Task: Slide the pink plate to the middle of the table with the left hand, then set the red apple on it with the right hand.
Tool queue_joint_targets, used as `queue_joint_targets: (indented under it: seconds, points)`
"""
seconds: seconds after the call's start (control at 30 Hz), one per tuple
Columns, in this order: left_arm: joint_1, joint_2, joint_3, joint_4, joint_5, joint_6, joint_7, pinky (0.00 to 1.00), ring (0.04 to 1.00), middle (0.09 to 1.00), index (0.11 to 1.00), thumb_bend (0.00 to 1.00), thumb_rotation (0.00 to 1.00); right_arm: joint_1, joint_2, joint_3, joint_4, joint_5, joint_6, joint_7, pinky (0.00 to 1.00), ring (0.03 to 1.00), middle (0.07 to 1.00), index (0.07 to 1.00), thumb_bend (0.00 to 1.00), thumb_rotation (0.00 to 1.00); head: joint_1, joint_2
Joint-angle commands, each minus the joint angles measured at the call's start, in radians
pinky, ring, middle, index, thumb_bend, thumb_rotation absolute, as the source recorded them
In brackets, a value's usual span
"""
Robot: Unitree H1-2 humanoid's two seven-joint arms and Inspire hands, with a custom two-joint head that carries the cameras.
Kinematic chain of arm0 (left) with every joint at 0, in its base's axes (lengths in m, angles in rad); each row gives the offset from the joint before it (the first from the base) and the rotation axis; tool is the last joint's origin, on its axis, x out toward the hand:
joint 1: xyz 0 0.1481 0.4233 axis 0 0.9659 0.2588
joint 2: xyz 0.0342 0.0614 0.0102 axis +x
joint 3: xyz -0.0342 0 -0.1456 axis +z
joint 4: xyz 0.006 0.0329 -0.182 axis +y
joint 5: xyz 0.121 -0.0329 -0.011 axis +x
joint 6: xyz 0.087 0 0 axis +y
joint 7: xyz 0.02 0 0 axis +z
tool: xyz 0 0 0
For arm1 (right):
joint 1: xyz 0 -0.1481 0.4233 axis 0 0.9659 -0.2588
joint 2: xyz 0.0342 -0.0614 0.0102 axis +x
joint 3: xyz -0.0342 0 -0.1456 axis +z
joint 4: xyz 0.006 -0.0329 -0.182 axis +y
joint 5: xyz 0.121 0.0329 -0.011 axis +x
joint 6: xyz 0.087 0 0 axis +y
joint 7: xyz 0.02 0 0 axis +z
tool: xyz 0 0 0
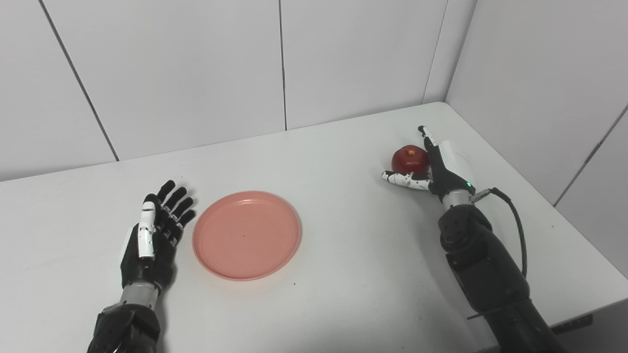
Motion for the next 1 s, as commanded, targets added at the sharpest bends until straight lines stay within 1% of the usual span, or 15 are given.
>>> queue_joint_targets:
  seconds: [0.0,0.2,0.3,0.4,0.43,0.47,0.5,0.53,0.6,0.63,0.67,0.73,0.8,0.97]
  points:
    - [0.021,0.003,0.0,0.007,-0.004,0.048,0.011,0.88,0.876,0.885,0.868,0.38,1.0,-0.052,-0.019,-0.015,-0.012,-0.006,-0.016,-0.042,0.74,0.868,0.919,0.93,1.0,0.45,0.001,-0.001]
    - [0.021,0.005,-0.001,0.009,-0.006,0.046,0.006,0.89,0.881,0.889,0.871,0.38,1.0,-0.055,-0.006,-0.034,0.007,0.022,-0.04,-0.086,0.74,0.861,0.899,0.905,1.0,0.4,0.003,0.0]
    - [0.022,0.004,-0.002,0.004,-0.003,0.052,0.011,0.88,0.879,0.884,0.868,0.37,1.0,-0.057,-0.003,-0.035,0.011,0.029,-0.034,-0.096,0.75,0.857,0.894,0.898,1.0,0.37,0.004,0.001]
    - [0.022,0.005,-0.002,0.006,-0.003,0.048,0.008,0.88,0.877,0.883,0.869,0.37,1.0,-0.062,-0.003,-0.033,0.021,0.028,-0.028,-0.105,0.71,0.828,0.873,0.887,0.99,0.38,0.005,0.001]
    - [0.022,0.006,-0.002,0.008,-0.004,0.047,0.006,0.88,0.878,0.883,0.869,0.38,1.0,-0.064,-0.001,-0.034,0.024,0.032,-0.032,-0.109,0.6,0.721,0.774,0.876,0.98,0.37,0.005,0.001]
    - [0.022,0.006,-0.002,0.009,-0.006,0.046,0.005,0.88,0.879,0.884,0.87,0.38,1.0,-0.064,-0.001,-0.034,0.027,0.035,-0.039,-0.112,0.53,0.653,0.712,0.868,0.97,0.37,0.005,0.0]
    - [0.022,0.006,-0.002,0.008,-0.005,0.048,0.007,0.88,0.878,0.884,0.869,0.38,1.0,-0.064,-0.001,-0.034,0.031,0.038,-0.047,-0.116,0.47,0.604,0.671,0.85,0.96,0.36,0.005,0.0]
    - [0.022,0.005,-0.002,0.006,-0.005,0.05,0.008,0.88,0.876,0.882,0.867,0.38,1.0,-0.064,-0.001,-0.033,0.035,0.042,-0.053,-0.12,0.45,0.588,0.656,0.826,0.94,0.35,0.005,0.0]
    - [0.022,0.004,-0.001,0.004,-0.005,0.052,0.01,0.88,0.876,0.881,0.866,0.38,1.0,-0.065,-0.003,-0.03,0.039,0.048,-0.056,-0.121,0.45,0.586,0.654,0.816,0.94,0.35,0.005,0.0]
    - [0.022,0.004,-0.001,0.004,-0.006,0.053,0.009,0.88,0.876,0.882,0.868,0.38,1.0,-0.065,-0.004,-0.028,0.041,0.051,-0.056,-0.119,0.49,0.626,0.683,0.8,0.93,0.35,0.005,0.0]
    - [0.022,0.004,-0.002,0.003,-0.006,0.053,0.009,0.88,0.877,0.883,0.869,0.38,1.0,-0.066,-0.006,-0.027,0.044,0.055,-0.057,-0.116,0.52,0.647,0.698,0.792,0.93,0.35,0.005,0.0]
    - [0.022,0.004,-0.002,0.005,-0.005,0.052,0.008,0.88,0.876,0.883,0.868,0.38,1.0,-0.067,-0.008,-0.023,0.048,0.06,-0.059,-0.113,0.53,0.656,0.703,0.77,0.93,0.35,0.006,0.0]
    - [0.021,0.005,-0.003,0.006,-0.006,0.051,0.006,0.88,0.879,0.887,0.871,0.38,1.0,-0.069,-0.012,-0.017,0.051,0.06,-0.06,-0.11,0.52,0.644,0.698,0.741,0.92,0.34,0.006,0.0]
    - [0.021,0.004,-0.002,0.007,-0.004,0.053,0.009,0.88,0.874,0.883,0.867,0.38,1.0,-0.074,-0.021,0.0,0.071,0.064,-0.078,-0.107,0.51,0.581,0.635,0.643,0.88,0.25,0.008,0.001]
